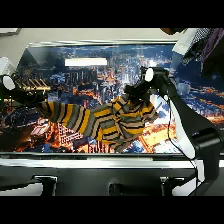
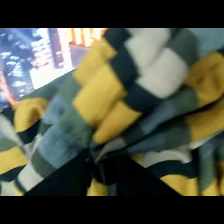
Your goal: Fold the clothes and pants, and hang the long-sleeved shirts on hangers.
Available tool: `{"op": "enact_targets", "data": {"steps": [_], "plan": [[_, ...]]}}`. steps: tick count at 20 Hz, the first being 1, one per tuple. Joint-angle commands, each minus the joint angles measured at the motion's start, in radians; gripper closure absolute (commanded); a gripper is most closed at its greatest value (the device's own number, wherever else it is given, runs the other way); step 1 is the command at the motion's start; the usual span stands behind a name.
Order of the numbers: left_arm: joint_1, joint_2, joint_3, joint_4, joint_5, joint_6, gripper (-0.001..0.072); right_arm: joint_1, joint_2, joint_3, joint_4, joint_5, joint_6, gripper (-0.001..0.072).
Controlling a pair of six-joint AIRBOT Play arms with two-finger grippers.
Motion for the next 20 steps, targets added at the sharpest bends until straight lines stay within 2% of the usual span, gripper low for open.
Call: {"op": "enact_targets", "data": {"steps": [1, 2, 3, 5, 6, 7, 8, 9, 13, 16, 20], "plan": [[0.000, -0.025, -0.003, 0.003, 0.003, 0.002, 0.0685, -0.081, 0.023, 0.003, 0.002, 0.066, -0.054, 0.0500], [0.000, -0.024, -0.003, 0.002, 0.001, 0.005, 0.0685, -0.123, 0.048, 0.003, 0.003, 0.101, -0.099, 0.0497], [0.000, -0.023, -0.003, 0.002, -0.005, 0.005, 0.0685, -0.175, 0.076, 0.002, 0.007, 0.152, -0.157, 0.0445], [0.000, -0.023, -0.003, 0.001, -0.022, 0.008, 0.0679, -0.275, 0.117, 0.002, 0.015, 0.278, -0.275, 0.0407], [0.000, -0.023, -0.003, 0.001, -0.031, 0.008, 0.0611, -0.319, 0.130, -0.005, 0.032, 0.336, -0.317, 0.0317], [0.000, -0.022, -0.003, -0.002, -0.037, 0.008, 0.0488, -0.351, 0.137, -0.023, 0.064, 0.377, -0.345, 0.0230], [0.000, -0.021, -0.003, -0.010, -0.042, 0.011, 0.0354, -0.375, 0.144, -0.060, 0.109, 0.408, -0.376, 0.0218], [0.000, -0.019, -0.003, -0.040, -0.046, 0.032, 0.0302, -0.385, 0.151, -0.111, 0.147, 0.413, -0.402, 0.0218], [0.000, 0.000, -0.003, -0.153, -0.072, 0.116, 0.0301, -0.341, 0.169, -0.370, 0.351, 0.298, -0.483, 0.0219], [0.000, 0.035, -0.022, -0.182, -0.113, 0.133, 0.0296, -0.252, 0.169, -0.498, 0.349, 0.178, -0.496, 0.0220], [0.001, 0.202, -0.224, -0.186, -0.090, 0.138, 0.0296, -0.163, 0.170, -0.547, 0.322, 0.076, -0.497, 0.0222]]}}
